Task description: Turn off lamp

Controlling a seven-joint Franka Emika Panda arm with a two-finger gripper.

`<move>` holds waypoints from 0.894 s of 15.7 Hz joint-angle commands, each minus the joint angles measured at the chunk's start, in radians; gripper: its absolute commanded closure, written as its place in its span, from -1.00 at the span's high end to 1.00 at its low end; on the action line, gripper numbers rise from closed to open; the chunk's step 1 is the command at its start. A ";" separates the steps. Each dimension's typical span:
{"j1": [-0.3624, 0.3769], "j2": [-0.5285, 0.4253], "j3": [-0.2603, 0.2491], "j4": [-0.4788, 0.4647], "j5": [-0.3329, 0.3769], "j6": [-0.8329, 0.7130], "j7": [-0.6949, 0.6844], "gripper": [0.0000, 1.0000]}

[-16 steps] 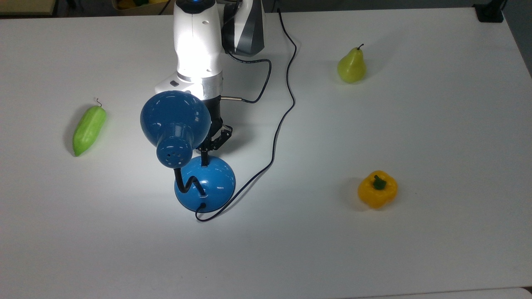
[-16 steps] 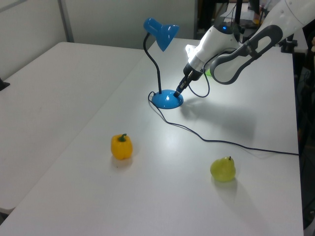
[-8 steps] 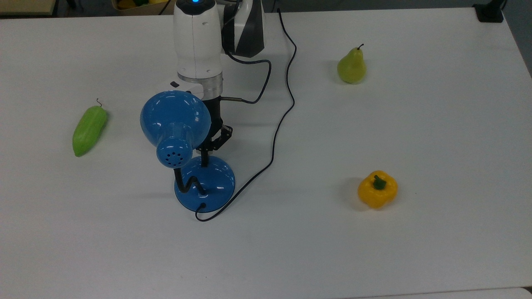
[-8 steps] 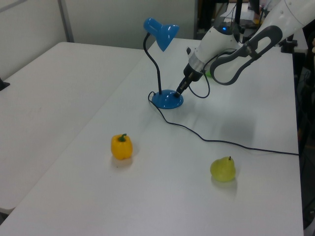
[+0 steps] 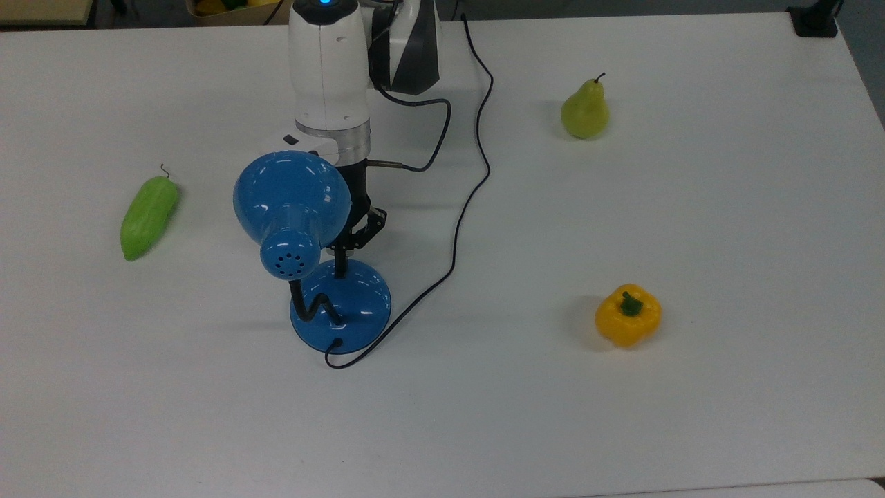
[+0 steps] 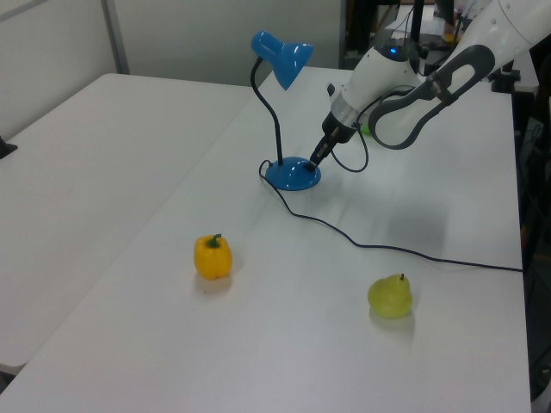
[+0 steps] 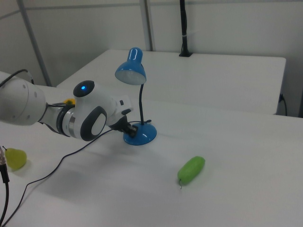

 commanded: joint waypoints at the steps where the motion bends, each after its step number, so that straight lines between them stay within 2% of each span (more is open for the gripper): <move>1: 0.002 -0.077 -0.007 -0.052 -0.004 -0.116 0.014 -0.99; 4: 0.009 -0.158 -0.007 -0.050 -0.006 -0.340 0.011 -0.98; 5: 0.014 -0.183 -0.007 -0.045 -0.009 -0.424 0.011 -0.93; 6: 0.017 -0.203 -0.005 -0.042 -0.010 -0.501 0.011 -0.79; 8: 0.034 -0.247 -0.005 -0.042 -0.012 -0.601 0.012 -0.17; 10: 0.037 -0.292 -0.004 -0.038 -0.012 -0.699 0.020 0.55; 11: 0.037 -0.315 -0.002 -0.026 -0.010 -0.747 0.021 1.00; 14: 0.037 -0.358 0.004 0.062 -0.004 -0.950 0.064 1.00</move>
